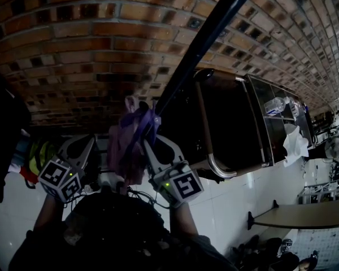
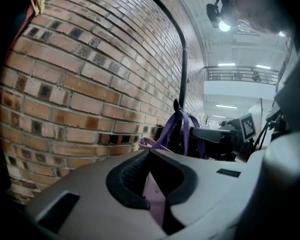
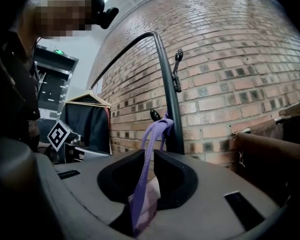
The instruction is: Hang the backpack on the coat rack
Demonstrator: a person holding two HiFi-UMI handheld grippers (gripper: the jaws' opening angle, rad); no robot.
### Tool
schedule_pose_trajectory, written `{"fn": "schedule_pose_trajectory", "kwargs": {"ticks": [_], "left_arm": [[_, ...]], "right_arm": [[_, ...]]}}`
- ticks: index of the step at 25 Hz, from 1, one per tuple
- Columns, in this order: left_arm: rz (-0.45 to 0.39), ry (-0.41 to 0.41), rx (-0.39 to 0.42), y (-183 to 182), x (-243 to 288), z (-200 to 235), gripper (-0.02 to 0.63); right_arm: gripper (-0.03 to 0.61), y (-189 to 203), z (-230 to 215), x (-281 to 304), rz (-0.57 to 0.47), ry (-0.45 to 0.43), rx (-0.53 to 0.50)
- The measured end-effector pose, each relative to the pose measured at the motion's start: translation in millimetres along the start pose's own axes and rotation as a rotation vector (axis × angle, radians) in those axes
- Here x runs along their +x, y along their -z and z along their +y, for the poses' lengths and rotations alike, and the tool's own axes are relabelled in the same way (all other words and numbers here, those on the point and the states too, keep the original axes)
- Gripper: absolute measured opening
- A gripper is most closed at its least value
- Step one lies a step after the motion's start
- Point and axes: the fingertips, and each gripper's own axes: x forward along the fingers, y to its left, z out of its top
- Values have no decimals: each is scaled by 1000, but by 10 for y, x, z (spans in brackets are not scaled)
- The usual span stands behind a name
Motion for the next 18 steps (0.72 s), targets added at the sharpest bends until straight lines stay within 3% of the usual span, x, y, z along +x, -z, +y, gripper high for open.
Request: {"fn": "schedule_pose_trajectory", "kwargs": {"ticks": [8, 12, 18], "left_arm": [[-22, 14, 12, -115, 48, -45, 14], [-12, 26, 11, -123, -3, -12, 14], [-8, 81, 11, -134, -143, -18, 14]], "right_arm": [[63, -49, -123, -305, 3, 62, -28], [63, -146, -139, -440, -39, 108, 34], [64, -150, 93, -518, -51, 160, 10]]}}
